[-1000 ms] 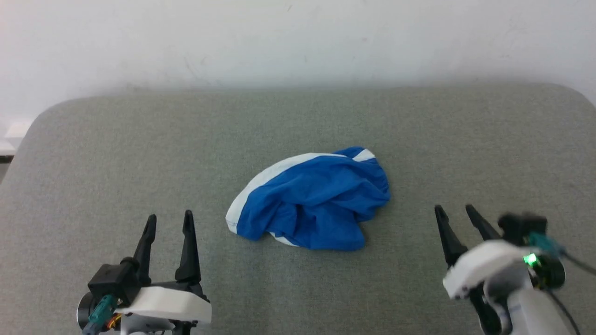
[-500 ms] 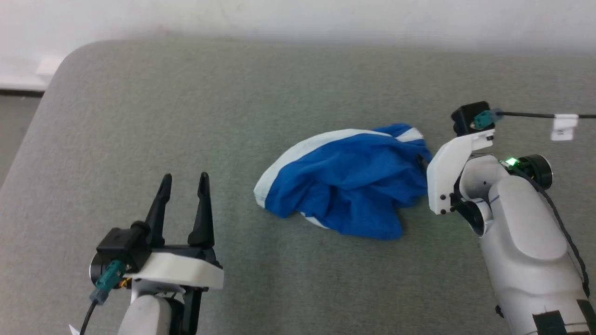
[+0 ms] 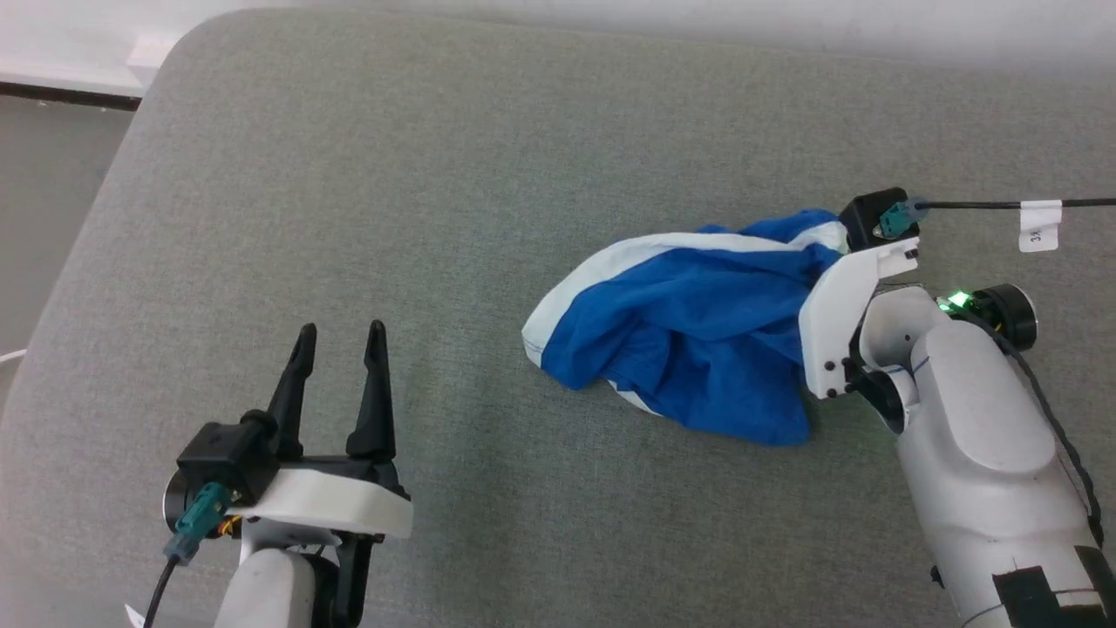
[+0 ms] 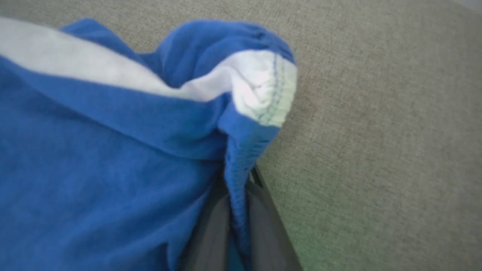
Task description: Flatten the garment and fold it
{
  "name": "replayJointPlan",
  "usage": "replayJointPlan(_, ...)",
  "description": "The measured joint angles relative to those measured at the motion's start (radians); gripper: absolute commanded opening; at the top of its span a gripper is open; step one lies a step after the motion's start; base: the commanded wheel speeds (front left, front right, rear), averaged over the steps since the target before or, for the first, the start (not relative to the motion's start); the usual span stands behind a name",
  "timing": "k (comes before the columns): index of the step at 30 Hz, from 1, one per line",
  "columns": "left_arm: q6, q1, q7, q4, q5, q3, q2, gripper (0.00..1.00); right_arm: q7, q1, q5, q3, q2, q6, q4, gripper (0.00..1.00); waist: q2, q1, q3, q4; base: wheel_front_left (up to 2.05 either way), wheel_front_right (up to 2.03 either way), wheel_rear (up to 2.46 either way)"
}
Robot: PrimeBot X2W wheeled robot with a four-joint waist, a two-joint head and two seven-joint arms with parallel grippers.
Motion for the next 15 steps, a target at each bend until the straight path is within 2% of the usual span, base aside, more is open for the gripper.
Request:
replayJointPlan(4, -0.006, 0.005, 0.000, 0.000, 0.005, 0.005, -0.001, 1.00, -0.064, 0.016, 0.039, -0.015, 0.001, 0.000, -0.046, 0.00, 0.0000, 0.0000, -0.017, -0.018, 0.00, 0.00, 0.00)
replayJointPlan(9, -0.006, 0.027, 0.000, 0.002, 0.007, 0.002, -0.001, 1.00, -0.147, 0.075, 0.138, -0.110, 0.001, 0.000, -0.186, 0.00, 0.0000, 0.0000, -0.060, -0.058, 0.00, 0.00, 0.00)
replayJointPlan(15, 0.009, 0.058, 0.000, 0.014, -0.003, -0.017, -0.002, 1.00, -0.134, 0.372, 0.261, -0.226, -0.001, -0.001, -0.398, 0.00, 0.0000, -0.0003, -0.133, -0.108, 0.00, 0.00, 0.00)
